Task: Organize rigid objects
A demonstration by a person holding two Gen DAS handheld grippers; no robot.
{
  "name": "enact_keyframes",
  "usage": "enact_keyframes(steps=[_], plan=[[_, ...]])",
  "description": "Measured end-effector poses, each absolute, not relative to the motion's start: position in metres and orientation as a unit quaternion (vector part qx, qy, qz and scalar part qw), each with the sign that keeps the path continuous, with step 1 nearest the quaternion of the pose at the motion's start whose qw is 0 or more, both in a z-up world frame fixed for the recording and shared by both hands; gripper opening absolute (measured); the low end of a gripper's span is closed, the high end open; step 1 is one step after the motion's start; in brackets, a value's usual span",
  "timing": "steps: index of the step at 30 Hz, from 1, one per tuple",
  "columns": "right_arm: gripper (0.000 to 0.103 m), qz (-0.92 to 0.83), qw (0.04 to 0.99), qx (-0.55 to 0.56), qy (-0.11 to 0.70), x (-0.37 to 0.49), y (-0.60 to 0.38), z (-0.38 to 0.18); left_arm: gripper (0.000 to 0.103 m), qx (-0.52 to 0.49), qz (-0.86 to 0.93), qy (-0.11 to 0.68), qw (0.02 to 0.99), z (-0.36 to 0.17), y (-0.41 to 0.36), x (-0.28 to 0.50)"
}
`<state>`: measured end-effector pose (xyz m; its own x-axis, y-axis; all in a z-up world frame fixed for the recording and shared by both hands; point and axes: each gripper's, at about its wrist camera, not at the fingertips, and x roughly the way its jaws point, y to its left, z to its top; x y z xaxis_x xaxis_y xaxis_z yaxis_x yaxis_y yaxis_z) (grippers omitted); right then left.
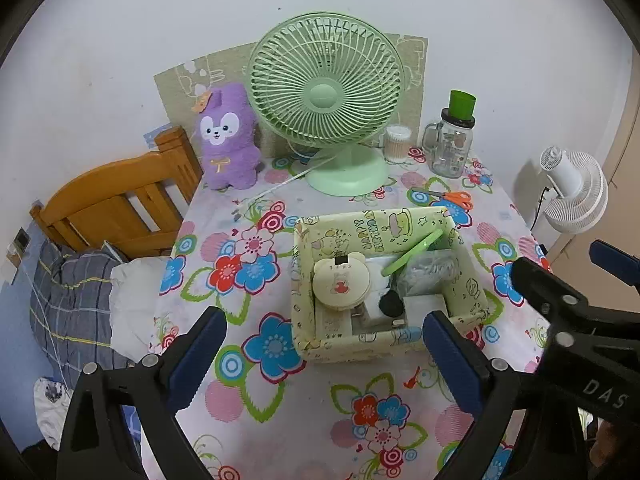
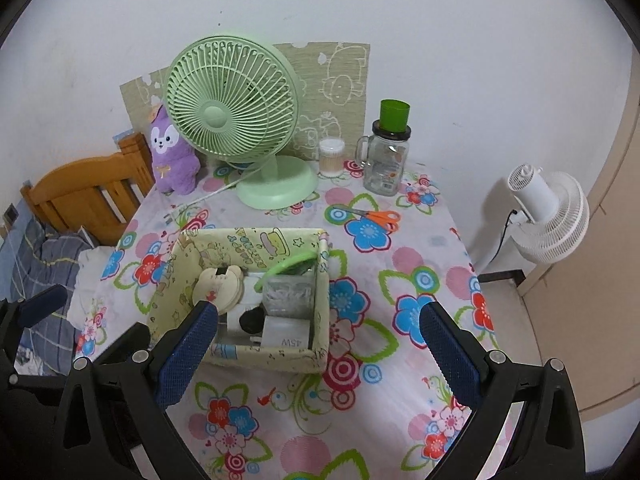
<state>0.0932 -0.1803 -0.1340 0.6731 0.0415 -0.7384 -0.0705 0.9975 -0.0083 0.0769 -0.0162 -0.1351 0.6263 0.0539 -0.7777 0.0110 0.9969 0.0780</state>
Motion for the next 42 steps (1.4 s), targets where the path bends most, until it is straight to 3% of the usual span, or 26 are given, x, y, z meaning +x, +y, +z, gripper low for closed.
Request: enact_keyframes(steps=[11, 29, 42], plan=[[0.102, 0.025, 0.915, -0.011, 0.403, 0.065, -0.19, -0.123, 0.101, 0.022, 0.012, 0.425, 0.905, -0.122, 0.0, 0.052], [0.102, 0.024, 0.932, -0.004, 0.362, 0.029, -0.189, -0.05, 0.102, 0.027, 0.014, 0.366, 0.93, -0.038, 0.002, 0.014], [0.102, -0.001, 0.94, -0.027, 0.341, 0.007, -0.186, -0.016, 0.103, 0.007, 0.025, 0.348, 0.937, -0.012, 0.005, -0.008]])
